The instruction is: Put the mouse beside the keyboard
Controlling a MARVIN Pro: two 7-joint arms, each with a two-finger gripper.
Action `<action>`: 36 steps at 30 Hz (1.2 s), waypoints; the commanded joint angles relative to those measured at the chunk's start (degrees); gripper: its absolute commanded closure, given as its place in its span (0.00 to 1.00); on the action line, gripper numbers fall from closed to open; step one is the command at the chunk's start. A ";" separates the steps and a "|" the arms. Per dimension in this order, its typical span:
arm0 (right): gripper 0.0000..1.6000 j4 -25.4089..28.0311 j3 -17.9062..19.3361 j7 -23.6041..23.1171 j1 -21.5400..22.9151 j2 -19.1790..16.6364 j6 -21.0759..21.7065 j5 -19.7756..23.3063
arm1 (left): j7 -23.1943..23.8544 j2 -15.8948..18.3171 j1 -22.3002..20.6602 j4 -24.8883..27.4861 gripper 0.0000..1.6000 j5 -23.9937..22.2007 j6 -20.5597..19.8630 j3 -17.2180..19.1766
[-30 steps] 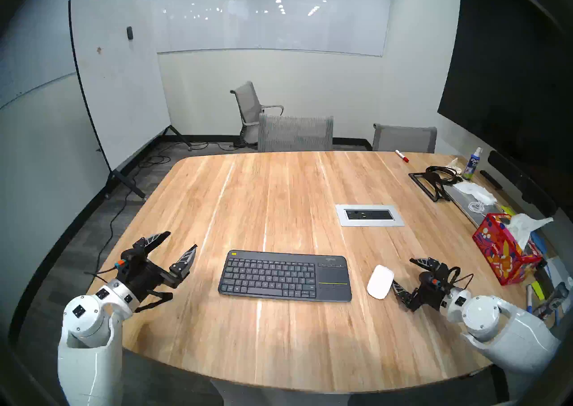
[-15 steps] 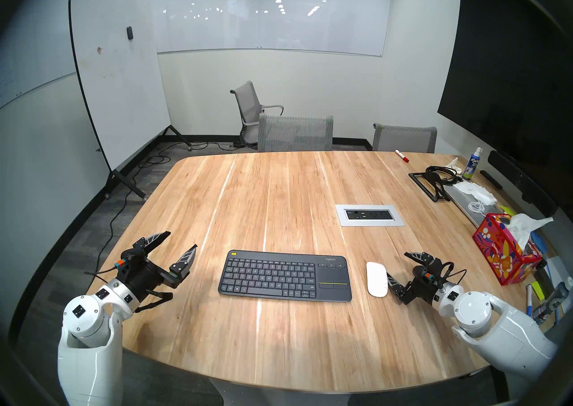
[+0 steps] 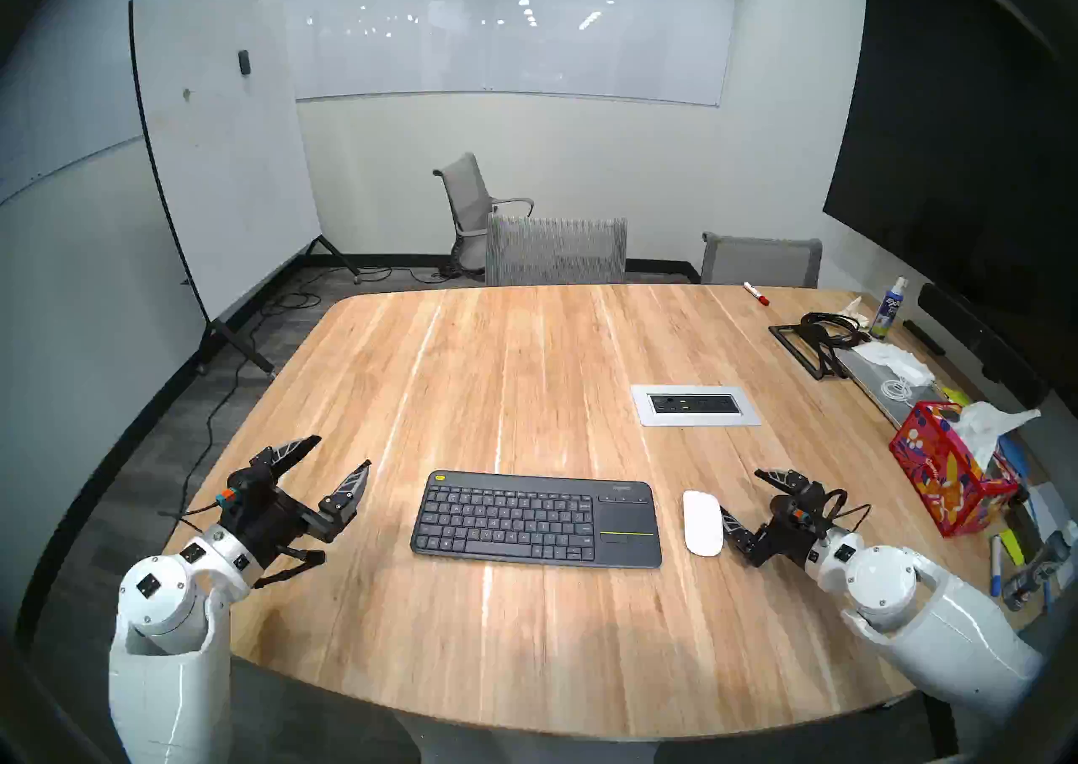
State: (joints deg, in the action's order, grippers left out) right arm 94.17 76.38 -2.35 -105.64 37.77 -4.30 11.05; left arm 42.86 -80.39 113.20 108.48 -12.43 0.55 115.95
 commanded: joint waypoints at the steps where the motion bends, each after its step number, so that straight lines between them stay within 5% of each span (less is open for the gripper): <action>1: 0.00 -1.49 -1.47 -0.22 -0.19 1.00 0.24 -0.54 | -0.04 -0.06 -0.01 0.88 0.00 0.09 0.09 -0.11; 19: 0.00 -1.19 -1.16 8.08 -2.24 4.42 -1.27 -3.76 | -0.01 -0.08 -0.03 0.86 0.00 0.10 0.10 -0.10; 30: 0.00 5.40 4.93 11.76 -6.58 1.06 -4.28 -2.08 | 0.03 -0.09 -0.05 0.84 0.00 0.10 0.11 -0.08; 36: 0.00 10.52 8.14 13.86 -9.66 2.01 -8.78 -0.36 | 0.09 -0.07 -0.10 0.76 0.00 0.07 0.13 -0.08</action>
State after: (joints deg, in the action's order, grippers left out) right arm 98.57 80.62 9.04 -111.69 40.13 -8.54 8.72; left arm 42.93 -80.43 113.16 108.48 -12.40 0.55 115.99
